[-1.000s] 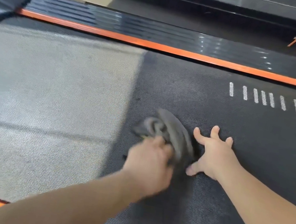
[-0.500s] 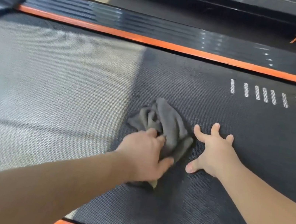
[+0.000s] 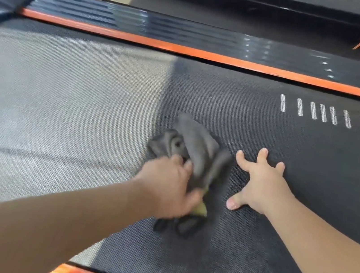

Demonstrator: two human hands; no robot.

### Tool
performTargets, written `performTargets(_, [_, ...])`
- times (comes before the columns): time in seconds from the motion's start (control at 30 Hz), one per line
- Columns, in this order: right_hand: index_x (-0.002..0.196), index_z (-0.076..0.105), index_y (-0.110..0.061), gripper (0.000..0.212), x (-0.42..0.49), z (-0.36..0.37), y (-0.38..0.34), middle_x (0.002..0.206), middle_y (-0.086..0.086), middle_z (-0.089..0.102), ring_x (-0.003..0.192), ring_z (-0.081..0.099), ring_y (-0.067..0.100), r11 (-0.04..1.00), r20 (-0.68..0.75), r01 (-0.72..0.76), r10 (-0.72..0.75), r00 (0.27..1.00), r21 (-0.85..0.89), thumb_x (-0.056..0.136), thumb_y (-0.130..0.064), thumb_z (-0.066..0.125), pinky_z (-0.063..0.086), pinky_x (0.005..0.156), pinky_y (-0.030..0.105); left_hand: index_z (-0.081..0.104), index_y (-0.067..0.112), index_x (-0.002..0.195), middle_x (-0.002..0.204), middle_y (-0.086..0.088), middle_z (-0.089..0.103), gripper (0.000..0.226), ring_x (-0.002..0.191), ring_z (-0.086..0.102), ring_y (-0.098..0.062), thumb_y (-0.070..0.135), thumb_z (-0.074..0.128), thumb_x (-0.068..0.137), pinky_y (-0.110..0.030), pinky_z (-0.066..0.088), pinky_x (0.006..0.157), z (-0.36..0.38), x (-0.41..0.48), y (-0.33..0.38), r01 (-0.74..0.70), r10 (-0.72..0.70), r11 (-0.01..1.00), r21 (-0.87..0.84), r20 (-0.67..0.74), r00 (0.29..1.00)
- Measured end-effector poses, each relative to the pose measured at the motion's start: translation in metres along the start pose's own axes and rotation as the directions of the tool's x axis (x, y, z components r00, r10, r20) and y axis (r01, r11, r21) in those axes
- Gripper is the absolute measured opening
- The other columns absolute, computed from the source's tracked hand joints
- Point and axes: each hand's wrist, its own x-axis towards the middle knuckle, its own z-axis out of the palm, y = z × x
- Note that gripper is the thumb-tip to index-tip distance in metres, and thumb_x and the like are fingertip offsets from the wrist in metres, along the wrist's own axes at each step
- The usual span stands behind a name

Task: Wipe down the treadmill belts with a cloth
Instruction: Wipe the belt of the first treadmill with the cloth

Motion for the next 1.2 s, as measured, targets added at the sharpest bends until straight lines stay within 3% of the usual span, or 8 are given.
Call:
performTargets(0.13, [0.155, 0.01, -0.06, 0.132, 0.0, 0.002, 0.001, 0.166, -0.013, -0.028, 0.153, -0.023, 0.04, 0.999, -0.015, -0.004, 0.004, 1.0, 0.033, 0.061, -0.037, 0.1, 0.024, 0.114, 0.075, 0.043, 0.03, 0.142, 0.119, -0.001, 0.058, 0.061, 0.101, 0.064, -0.029, 0.069, 0.039, 0.095, -0.041, 0.057, 0.08, -0.008, -0.007, -0.023, -0.236, 0.227, 0.969, 0.076, 0.112, 0.967])
performTargets(0.33, [0.156, 0.003, -0.058, 0.133, 0.0, 0.0, -0.001, 0.167, -0.007, -0.028, 0.152, -0.022, 0.045, 1.0, -0.001, -0.013, 0.013, 1.0, -0.026, 0.063, -0.042, 0.097, 0.028, 0.112, 0.076, 0.052, 0.024, 0.126, 0.113, -0.009, 0.06, 0.056, 0.099, 0.061, -0.036, 0.069, 0.04, 0.094, -0.039, 0.049, 0.074, 0.0, 0.026, -0.036, 0.404, -0.42, 0.903, -0.145, -0.104, 0.901])
performTargets(0.53, [0.156, 0.002, -0.058, 0.135, 0.0, -0.001, -0.002, 0.166, -0.009, -0.03, 0.152, -0.023, 0.043, 1.0, 0.001, -0.016, 0.016, 1.0, -0.025, 0.063, -0.041, 0.097, 0.028, 0.112, 0.074, 0.059, 0.023, 0.113, 0.099, 0.003, 0.062, 0.087, 0.089, 0.062, -0.02, 0.097, 0.039, 0.072, -0.037, 0.056, 0.08, -0.025, -0.008, 0.009, 0.13, -0.095, 0.975, -0.183, 0.187, 0.978])
performTargets(0.63, [0.157, 0.002, -0.057, 0.134, -0.005, -0.004, -0.003, 0.165, -0.008, -0.031, 0.152, -0.024, 0.042, 1.0, 0.02, -0.013, 0.013, 1.0, -0.024, 0.064, -0.04, 0.097, 0.027, 0.112, 0.076, 0.052, 0.03, 0.137, 0.125, 0.003, 0.055, 0.093, 0.113, 0.055, -0.021, 0.095, 0.047, 0.071, -0.038, 0.053, 0.092, -0.049, -0.008, -0.015, 0.031, -0.033, 0.999, -0.019, -0.109, 0.994])
performTargets(0.73, [0.157, 0.001, -0.056, 0.133, -0.005, -0.005, -0.004, 0.165, -0.008, -0.031, 0.152, -0.024, 0.042, 0.999, 0.021, -0.009, 0.01, 1.0, -0.031, 0.066, -0.04, 0.097, 0.025, 0.112, 0.077, 0.012, 0.044, 0.161, 0.171, -0.008, 0.0, 0.106, 0.157, 0.002, -0.035, 0.095, 0.044, 0.074, -0.058, 0.01, 0.126, -0.034, -0.016, -0.01, -0.283, 0.285, 0.958, 0.045, -0.044, 0.958])
performTargets(0.83, [0.157, 0.002, -0.057, 0.134, -0.003, -0.003, -0.003, 0.166, -0.008, -0.029, 0.152, -0.022, 0.043, 0.999, 0.009, -0.011, 0.012, 1.0, -0.03, 0.064, -0.042, 0.097, 0.027, 0.114, 0.073, -0.004, 0.056, 0.158, 0.168, 0.004, -0.029, 0.087, 0.154, -0.029, -0.027, 0.09, 0.029, 0.086, -0.062, -0.014, 0.122, 0.0, 0.0, -0.015, -0.393, 0.375, 0.913, 0.112, 0.15, 0.915])
performTargets(1.07, [0.157, 0.003, -0.057, 0.132, 0.003, -0.002, -0.004, 0.167, -0.005, -0.026, 0.152, -0.019, 0.047, 0.996, 0.008, -0.014, 0.015, 1.0, -0.087, 0.065, -0.04, 0.097, 0.03, 0.111, 0.076, 0.038, 0.053, 0.151, 0.168, 0.001, 0.022, 0.072, 0.148, 0.022, -0.036, 0.082, 0.022, 0.087, -0.059, 0.021, 0.117, 0.022, 0.018, -0.011, 0.066, -0.073, 0.995, -0.081, -0.077, 0.994])
performTargets(1.2, [0.155, 0.008, -0.059, 0.113, 0.006, 0.002, 0.001, 0.168, -0.007, -0.025, 0.152, -0.018, 0.047, 0.998, -0.039, 0.002, -0.004, 0.999, -0.057, 0.083, -0.019, 0.085, 0.028, 0.112, 0.075, 0.059, 0.034, 0.139, 0.16, -0.007, 0.038, 0.057, 0.14, 0.038, -0.037, 0.067, 0.041, 0.096, -0.057, 0.036, 0.108, 0.054, -0.057, 0.041, -0.178, 0.155, 0.979, -0.101, -0.202, 0.967])
